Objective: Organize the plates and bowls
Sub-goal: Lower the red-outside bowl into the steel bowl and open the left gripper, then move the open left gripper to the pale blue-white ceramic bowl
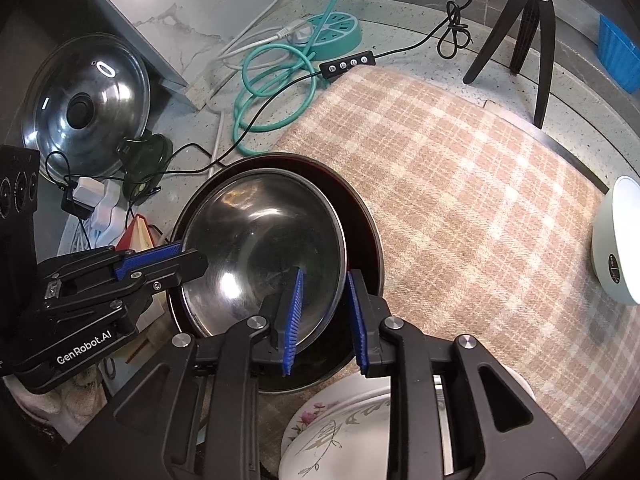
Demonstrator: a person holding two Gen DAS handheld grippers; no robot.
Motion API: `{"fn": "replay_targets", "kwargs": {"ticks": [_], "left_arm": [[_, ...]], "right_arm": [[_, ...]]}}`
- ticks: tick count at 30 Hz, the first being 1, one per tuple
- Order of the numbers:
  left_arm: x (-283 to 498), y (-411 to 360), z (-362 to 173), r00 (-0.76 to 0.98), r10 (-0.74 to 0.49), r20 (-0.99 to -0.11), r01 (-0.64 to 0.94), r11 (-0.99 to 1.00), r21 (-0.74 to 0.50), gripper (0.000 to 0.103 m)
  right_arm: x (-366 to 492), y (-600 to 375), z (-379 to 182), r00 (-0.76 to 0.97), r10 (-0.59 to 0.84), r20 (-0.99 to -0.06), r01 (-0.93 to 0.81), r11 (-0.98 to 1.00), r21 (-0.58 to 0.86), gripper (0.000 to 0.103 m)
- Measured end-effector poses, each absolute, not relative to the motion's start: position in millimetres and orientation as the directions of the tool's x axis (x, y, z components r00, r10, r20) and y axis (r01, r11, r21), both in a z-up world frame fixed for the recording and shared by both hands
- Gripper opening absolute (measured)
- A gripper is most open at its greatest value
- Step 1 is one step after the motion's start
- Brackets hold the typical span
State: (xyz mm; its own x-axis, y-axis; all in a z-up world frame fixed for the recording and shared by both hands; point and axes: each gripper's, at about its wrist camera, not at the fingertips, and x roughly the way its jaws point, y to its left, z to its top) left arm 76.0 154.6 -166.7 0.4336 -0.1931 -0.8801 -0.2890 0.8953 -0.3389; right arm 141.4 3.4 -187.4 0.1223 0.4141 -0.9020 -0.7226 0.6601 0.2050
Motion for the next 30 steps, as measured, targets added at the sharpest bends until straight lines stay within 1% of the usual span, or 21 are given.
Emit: {"fn": "replay_targets", "kwargs": {"ticks": [1, 3, 4, 5, 9, 11, 13, 14, 15, 16, 19, 21, 23, 25, 27, 30], "left_arm": [[75.9, 155.2, -166.8, 0.434, -0.195, -0.88, -0.29, 0.894, -0.341, 0.011], [76.0, 155.3, -167.1, 0.433, -0.194, -0.88, -0.287, 0.896, -0.339, 0.014], [76.0, 155.0, -167.0, 0.432, -0.192, -0.881, -0.288, 0.896, -0.337, 0.014], [76.0, 154.9, -166.9, 0.433, -0.192, -0.881, -0.289, 0.896, -0.338, 0.014], [75.3, 155.6, -166.5, 0.438, -0.193, -0.878, -0.293, 0.893, -0.342, 0.015], [74.8, 155.5, -165.8, 0.438, -0.196, -0.877, -0.291, 0.893, -0.344, 0.015], [73.6, 155.4, -164.1, 0.443, -0.194, -0.876, -0.291, 0.892, -0.345, 0.014], [73.2, 155.1, -163.5, 0.444, -0.196, -0.874, -0.29, 0.892, -0.347, 0.015], [72.8, 154.6, -162.5, 0.446, -0.197, -0.873, -0.289, 0.892, -0.348, 0.02], [72.3, 154.0, -160.5, 0.45, -0.198, -0.871, -0.285, 0.892, -0.35, 0.022], [70.8, 151.7, -154.9, 0.463, -0.193, -0.865, -0.274, 0.897, -0.347, 0.024], [70.0, 150.6, -150.2, 0.474, -0.194, -0.859, -0.268, 0.897, -0.351, 0.032], [69.5, 147.9, -143.6, 0.486, -0.192, -0.852, -0.257, 0.901, -0.35, 0.036], [69.6, 143.0, -135.7, 0.502, -0.194, -0.843, -0.241, 0.905, -0.351, 0.036], [71.0, 138.2, -128.7, 0.514, -0.2, -0.834, -0.226, 0.907, -0.356, 0.043], [73.6, 129.1, -116.6, 0.537, -0.219, -0.815, -0.198, 0.906, -0.374, 0.045]], "right_arm": [[141.3, 3.5, -187.7, 0.125, 0.413, -0.902, -0.724, 0.66, 0.202, 0.026], [140.8, 3.4, -187.5, 0.125, 0.416, -0.901, -0.724, 0.659, 0.204, 0.028], [140.8, 3.3, -187.1, 0.124, 0.419, -0.899, -0.723, 0.659, 0.207, 0.03], [140.9, 3.1, -186.8, 0.125, 0.42, -0.899, -0.722, 0.66, 0.208, 0.034], [141.1, 0.1, -182.1, 0.128, 0.44, -0.889, -0.716, 0.661, 0.224, 0.038], [140.9, -1.8, -177.9, 0.133, 0.451, -0.882, -0.714, 0.661, 0.23, 0.046], [140.0, -3.9, -173.2, 0.138, 0.467, -0.874, -0.713, 0.659, 0.239, 0.049], [139.2, -5.3, -170.7, 0.145, 0.471, -0.87, -0.713, 0.659, 0.238, 0.052], [138.4, -6.8, -167.9, 0.153, 0.477, -0.866, -0.714, 0.659, 0.237, 0.054], [137.7, -8.8, -165.0, 0.157, 0.485, -0.86, -0.715, 0.657, 0.24, 0.059], [136.8, -15.0, -156.8, 0.159, 0.509, -0.846, -0.709, 0.655, 0.261, 0.064], [135.8, -22.1, -149.9, 0.172, 0.526, -0.833, -0.704, 0.657, 0.27, 0.068], [135.0, -31.1, -142.6, 0.189, 0.534, -0.824, -0.7, 0.662, 0.268, 0.071], [134.3, -42.8, -134.3, 0.206, 0.545, -0.813, -0.693, 0.668, 0.272, 0.073], [136.3, -58.6, -125.1, 0.221, 0.557, -0.801, -0.681, 0.676, 0.282, 0.074], [141.6, -82.8, -114.1, 0.256, 0.564, -0.785, -0.654, 0.699, 0.29, 0.076]]}}
